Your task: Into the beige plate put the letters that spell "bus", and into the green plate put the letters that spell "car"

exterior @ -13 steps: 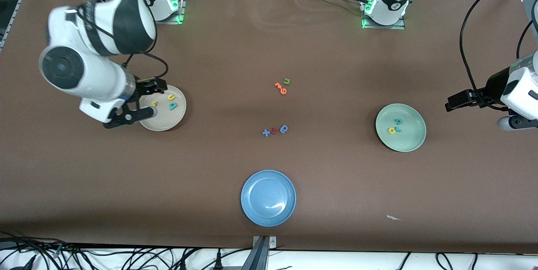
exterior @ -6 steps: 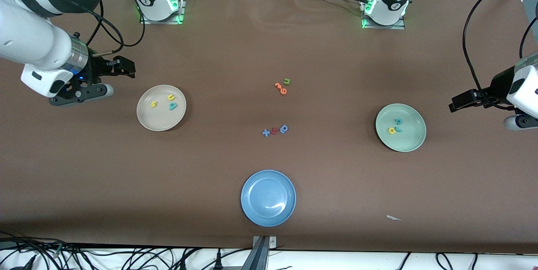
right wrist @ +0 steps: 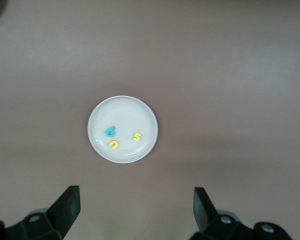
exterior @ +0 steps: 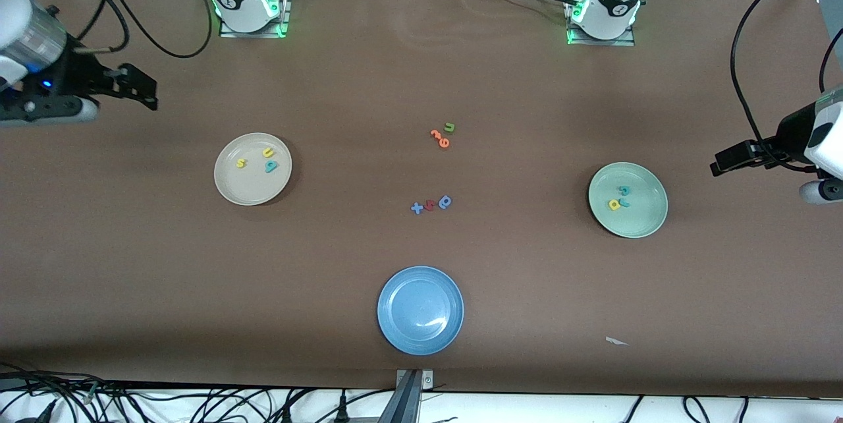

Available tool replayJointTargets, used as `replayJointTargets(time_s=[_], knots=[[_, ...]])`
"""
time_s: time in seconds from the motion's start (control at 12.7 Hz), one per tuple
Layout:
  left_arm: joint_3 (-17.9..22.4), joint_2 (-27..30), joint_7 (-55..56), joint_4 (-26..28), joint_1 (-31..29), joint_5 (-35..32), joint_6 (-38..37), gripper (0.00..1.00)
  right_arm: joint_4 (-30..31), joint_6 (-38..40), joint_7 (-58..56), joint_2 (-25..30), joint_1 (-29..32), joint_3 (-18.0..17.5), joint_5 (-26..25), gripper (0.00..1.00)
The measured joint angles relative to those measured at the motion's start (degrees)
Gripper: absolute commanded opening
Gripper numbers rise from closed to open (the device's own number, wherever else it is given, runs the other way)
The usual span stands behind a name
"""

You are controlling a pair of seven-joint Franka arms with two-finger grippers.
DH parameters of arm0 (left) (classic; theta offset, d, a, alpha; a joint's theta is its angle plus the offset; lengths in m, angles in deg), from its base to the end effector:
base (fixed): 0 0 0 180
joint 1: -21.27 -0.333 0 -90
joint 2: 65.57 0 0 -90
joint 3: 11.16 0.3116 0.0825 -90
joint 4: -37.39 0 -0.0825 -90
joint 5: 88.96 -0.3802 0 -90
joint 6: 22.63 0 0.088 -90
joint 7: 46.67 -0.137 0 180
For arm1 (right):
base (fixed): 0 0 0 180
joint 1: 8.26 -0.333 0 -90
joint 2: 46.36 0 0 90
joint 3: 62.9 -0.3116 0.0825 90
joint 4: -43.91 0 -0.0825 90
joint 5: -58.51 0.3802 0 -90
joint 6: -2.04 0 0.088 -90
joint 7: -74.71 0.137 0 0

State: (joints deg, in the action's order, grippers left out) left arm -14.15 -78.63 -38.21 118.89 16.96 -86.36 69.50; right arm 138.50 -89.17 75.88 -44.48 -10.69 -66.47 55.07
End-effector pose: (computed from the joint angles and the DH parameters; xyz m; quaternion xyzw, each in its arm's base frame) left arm 0.6183 0.0113 0.5297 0.9956 0.0871 -0.0228 0.0272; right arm 0.5382 0.0489 0.5725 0.9985 0.0431 -0.0112 0.0318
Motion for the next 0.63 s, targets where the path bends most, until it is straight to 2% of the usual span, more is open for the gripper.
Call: replayJointTargets(time_s=[0.24, 0.47, 0.63], knots=[[0.01, 0.0, 0.0, 0.0, -0.01, 0.0, 0.0, 1.0, 0.49, -0.2, 0.05, 0.17, 0.05, 0.06, -0.05, 1.0], [0.01, -0.01, 0.0, 0.02, -0.01, 0.0, 0.0, 1.0, 0.49, -0.48, -0.04, -0.33, 0.1, 2.92, 2.66, 1.0], [0.01, -0.01, 0.0, 0.02, -0.01, 0.0, 0.0, 1.0, 0.49, -0.53, -0.07, -0.36, 0.07, 3.4, 2.82, 1.0]])
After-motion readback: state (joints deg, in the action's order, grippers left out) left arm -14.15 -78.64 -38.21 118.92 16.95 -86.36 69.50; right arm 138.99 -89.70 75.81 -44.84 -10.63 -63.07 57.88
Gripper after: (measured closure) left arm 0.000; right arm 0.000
